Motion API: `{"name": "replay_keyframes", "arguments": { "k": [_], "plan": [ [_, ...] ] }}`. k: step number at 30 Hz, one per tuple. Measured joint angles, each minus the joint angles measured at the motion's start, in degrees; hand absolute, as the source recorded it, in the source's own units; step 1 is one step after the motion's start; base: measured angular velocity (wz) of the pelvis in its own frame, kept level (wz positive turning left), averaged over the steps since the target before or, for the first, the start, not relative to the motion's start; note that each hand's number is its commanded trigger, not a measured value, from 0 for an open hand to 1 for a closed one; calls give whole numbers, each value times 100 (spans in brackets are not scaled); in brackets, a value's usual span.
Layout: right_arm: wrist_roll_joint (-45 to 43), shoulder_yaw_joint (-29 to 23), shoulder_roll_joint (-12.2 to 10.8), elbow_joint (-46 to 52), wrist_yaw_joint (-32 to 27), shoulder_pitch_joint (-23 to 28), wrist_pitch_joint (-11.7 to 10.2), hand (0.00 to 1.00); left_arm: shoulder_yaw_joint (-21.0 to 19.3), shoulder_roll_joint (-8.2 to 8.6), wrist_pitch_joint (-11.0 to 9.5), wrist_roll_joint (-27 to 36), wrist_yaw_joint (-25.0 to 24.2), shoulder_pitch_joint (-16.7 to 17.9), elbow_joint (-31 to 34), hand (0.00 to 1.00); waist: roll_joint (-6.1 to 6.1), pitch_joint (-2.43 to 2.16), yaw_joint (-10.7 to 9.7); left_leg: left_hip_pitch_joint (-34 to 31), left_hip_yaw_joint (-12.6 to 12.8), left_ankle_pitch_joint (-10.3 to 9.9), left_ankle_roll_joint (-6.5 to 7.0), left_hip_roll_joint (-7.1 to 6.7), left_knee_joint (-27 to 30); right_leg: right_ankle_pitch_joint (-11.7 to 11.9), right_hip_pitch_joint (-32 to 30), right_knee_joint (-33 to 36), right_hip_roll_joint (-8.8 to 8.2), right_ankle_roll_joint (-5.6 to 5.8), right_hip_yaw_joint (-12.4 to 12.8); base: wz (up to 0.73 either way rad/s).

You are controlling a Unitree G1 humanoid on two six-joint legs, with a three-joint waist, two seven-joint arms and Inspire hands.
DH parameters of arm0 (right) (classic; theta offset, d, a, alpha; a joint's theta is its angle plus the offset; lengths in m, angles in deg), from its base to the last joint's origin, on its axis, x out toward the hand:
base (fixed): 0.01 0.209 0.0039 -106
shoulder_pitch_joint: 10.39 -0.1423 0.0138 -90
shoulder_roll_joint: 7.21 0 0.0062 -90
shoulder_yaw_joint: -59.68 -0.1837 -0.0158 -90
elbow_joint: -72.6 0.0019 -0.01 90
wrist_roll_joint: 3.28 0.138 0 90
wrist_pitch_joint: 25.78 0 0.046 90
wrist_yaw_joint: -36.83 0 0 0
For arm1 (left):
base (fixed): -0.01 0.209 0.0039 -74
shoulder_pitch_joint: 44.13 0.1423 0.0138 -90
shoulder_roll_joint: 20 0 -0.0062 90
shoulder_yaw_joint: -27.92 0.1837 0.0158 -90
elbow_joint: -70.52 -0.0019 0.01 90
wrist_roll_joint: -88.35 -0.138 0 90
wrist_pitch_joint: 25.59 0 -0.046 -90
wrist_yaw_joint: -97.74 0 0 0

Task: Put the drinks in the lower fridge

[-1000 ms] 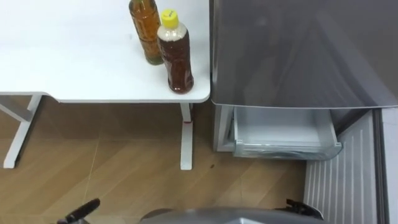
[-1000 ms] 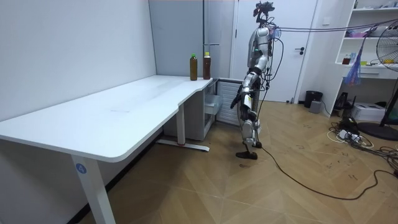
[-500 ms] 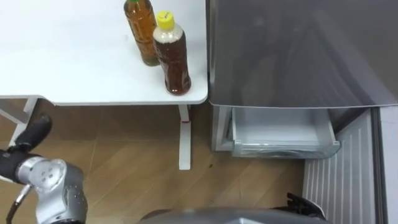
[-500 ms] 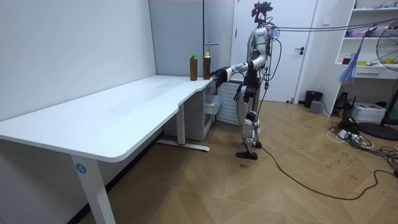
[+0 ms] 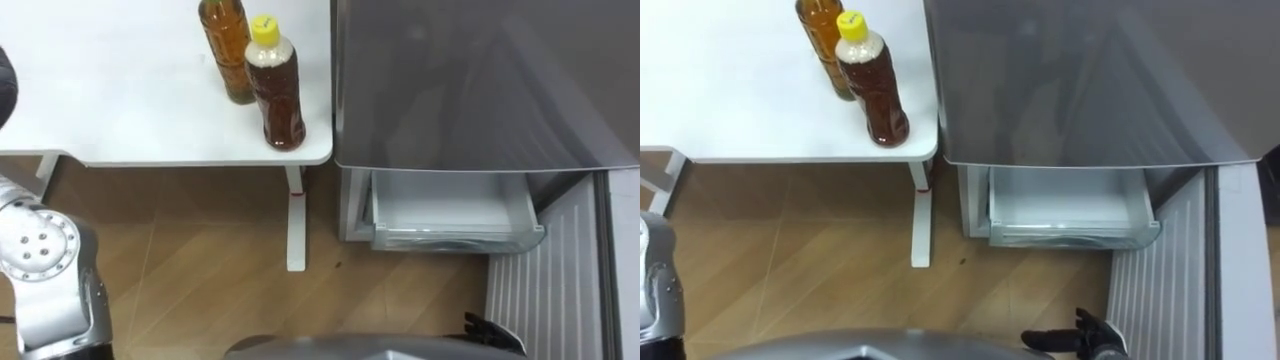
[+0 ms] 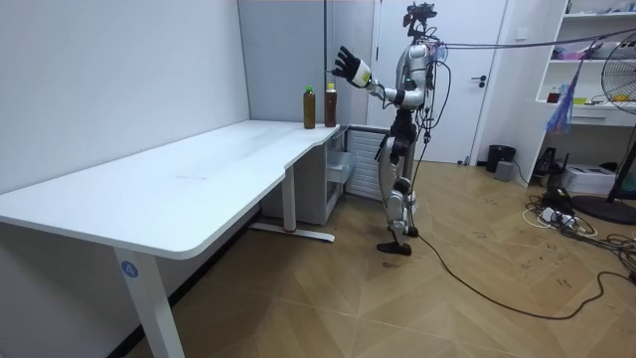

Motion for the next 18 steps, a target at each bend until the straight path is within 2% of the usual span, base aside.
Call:
{"name": "replay_keyframes", "arguments": {
  "k": [3, 10, 18],
  "plan": [
    [-13, 1, 12, -17, 22, 2, -8, 0, 31, -2, -8, -208, -235, -124, 172, 0, 7, 4, -13, -39, -30, 1, 0, -7, 22, 1, 8, 1, 0, -1, -35, 7],
    [90, 13, 13, -26, 53, 10, -104, 0, 484, 0, -8, -73, -975, -155, 536, 0, 19, 10, -51, -34, -33, 3, 2, -18, 21, 1, -4, -1, -9, 0, -12, 1],
    [182, 8, 14, -60, 156, -19, -105, 0, 681, 1, 1, -77, -1565, -192, 569, 0, 0, 8, -148, -28, -49, 6, 3, -21, 5, 1, -84, -9, -6, 0, 115, 0]
  ]
}}
